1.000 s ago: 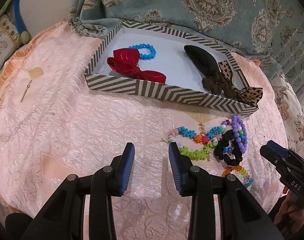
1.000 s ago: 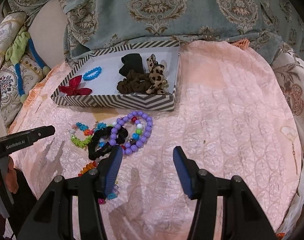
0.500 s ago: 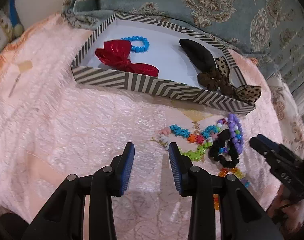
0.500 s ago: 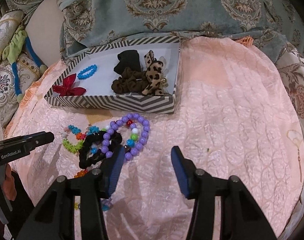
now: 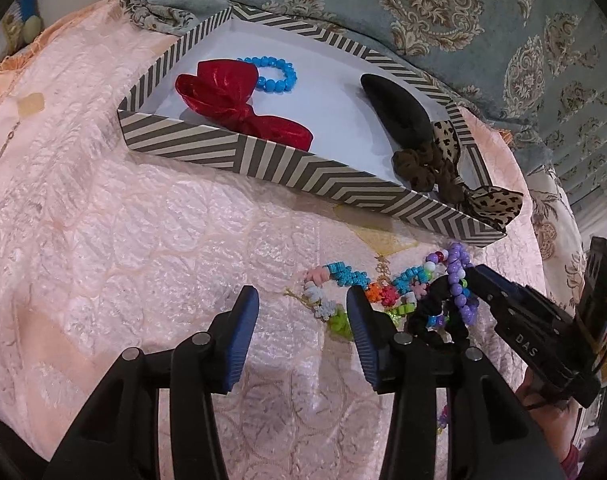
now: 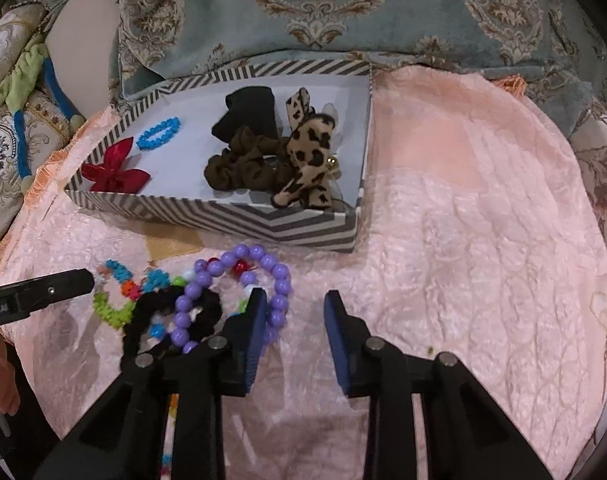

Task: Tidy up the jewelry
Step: 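Grasp the purple bead bracelet with the right tool while the left tool grasps the multicolour bracelet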

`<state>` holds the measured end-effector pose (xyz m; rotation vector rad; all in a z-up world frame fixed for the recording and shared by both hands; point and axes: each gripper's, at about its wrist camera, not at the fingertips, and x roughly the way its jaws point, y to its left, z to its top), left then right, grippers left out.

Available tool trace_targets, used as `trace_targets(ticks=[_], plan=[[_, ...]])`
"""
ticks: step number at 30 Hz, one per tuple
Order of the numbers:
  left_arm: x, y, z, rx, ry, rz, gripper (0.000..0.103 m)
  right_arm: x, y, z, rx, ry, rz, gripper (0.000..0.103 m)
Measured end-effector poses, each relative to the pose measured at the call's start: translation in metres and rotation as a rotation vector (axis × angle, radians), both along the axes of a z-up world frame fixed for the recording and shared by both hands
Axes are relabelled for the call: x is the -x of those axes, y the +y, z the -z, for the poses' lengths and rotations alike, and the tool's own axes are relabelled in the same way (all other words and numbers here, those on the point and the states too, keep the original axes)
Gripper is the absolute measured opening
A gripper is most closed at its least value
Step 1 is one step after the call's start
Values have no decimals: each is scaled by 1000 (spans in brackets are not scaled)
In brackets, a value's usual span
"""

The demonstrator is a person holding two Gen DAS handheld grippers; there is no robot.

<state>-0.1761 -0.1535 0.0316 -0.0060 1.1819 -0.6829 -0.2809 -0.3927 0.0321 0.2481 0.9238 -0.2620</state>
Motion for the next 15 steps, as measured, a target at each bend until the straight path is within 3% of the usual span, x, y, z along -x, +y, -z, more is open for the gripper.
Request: trace_targets(ticks=[4,6,10,15], plan=[[-2,0,0,3,3,5,30,1,-1,-3,93,41,0,12],[-2,0,0,8,2,8,30,8,-8,-5,116,53,40,12],[-1,-6,3,13,-7,11,39,22,-24,-5,2,12,60,12],[5,-20,4,-33,-62,36,42,20,-23,-3,9,-1,46,12]])
